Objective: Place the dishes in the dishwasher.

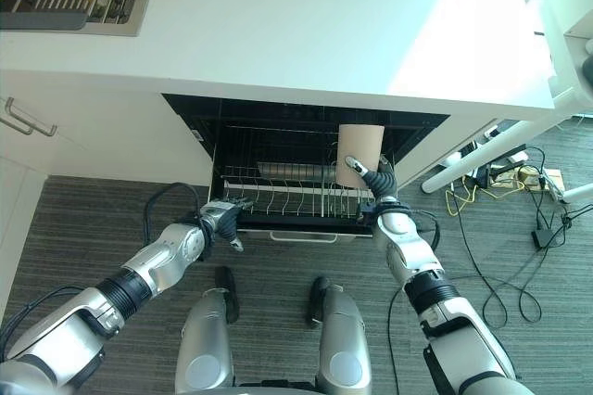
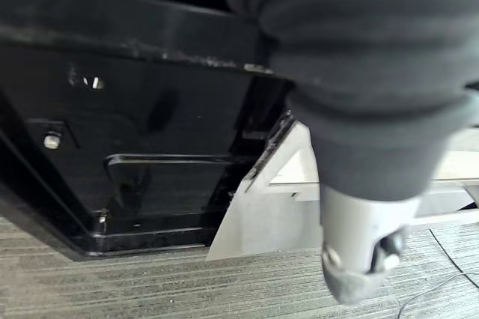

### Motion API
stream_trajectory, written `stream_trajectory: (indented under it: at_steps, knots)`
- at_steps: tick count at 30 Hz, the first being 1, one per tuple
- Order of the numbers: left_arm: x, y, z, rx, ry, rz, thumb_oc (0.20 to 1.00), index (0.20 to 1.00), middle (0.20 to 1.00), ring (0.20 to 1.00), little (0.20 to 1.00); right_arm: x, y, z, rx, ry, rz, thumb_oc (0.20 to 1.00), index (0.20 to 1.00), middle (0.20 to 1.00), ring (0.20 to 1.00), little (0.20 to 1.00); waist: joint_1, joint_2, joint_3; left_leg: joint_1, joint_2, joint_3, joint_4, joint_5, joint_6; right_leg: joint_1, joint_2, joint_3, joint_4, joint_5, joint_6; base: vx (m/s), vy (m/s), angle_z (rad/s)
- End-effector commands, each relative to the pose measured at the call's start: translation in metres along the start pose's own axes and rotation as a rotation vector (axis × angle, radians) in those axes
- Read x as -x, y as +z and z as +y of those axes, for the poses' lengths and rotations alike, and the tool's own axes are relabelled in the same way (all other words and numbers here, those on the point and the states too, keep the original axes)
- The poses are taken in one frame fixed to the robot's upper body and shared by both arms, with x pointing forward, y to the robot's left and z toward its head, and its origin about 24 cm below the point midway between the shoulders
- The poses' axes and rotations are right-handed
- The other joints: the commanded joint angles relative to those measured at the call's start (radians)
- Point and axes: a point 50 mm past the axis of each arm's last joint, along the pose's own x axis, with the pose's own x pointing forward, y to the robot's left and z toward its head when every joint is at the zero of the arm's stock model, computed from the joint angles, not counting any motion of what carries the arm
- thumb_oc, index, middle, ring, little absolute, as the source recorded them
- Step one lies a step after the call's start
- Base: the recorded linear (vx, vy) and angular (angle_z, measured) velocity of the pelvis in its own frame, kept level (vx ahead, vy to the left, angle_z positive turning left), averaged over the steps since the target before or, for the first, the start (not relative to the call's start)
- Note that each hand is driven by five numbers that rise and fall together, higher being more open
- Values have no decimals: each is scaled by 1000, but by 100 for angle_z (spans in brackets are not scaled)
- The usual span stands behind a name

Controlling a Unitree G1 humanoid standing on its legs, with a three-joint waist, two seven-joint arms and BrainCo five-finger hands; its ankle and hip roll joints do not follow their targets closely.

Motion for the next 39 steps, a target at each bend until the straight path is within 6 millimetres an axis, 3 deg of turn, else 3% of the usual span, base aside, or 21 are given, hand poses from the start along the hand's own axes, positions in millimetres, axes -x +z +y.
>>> stream_trajectory:
  at_steps: [1,7,15,26,39]
  knots:
    - [9,-5,-30,-56,-110,2,1000,1000,1000,1000,1000,-3,14,-6,-20,25,-24,200,200,200,200,200,19,-24,-49,1,38,-66,67,-28,-69,95,-90,-27,-163,138,92,51,-46,8]
    - [15,-11,-43,-76,-153,9,1000,1000,1000,1000,1000,-2,-4,-6,-28,17,86,200,200,200,200,200,29,-42,-54,20,43,-61,69,-28,-64,130,-77,-37,-182,143,91,70,-50,6]
    - [17,-11,-44,-121,-191,-11,1000,1000,1000,1000,1000,-9,-19,-16,-87,-72,241,200,200,200,200,200,57,-54,-50,22,49,-60,106,-42,-60,170,-69,-47,-191,147,93,66,-53,-3]
    - [23,-8,-38,-202,-226,-58,1000,1000,1000,1000,1000,-22,-3,-40,-107,-148,315,200,200,200,200,200,98,-42,-32,-29,51,-92,180,-49,-56,190,-68,-57,-177,151,85,57,-37,0]
    - [37,0,-23,-253,-172,-130,1000,1000,1000,1000,1000,-27,4,-47,-96,-178,340,200,200,200,200,200,117,-20,16,-116,33,-127,267,-49,-39,169,-57,-39,-153,164,77,44,-14,2]
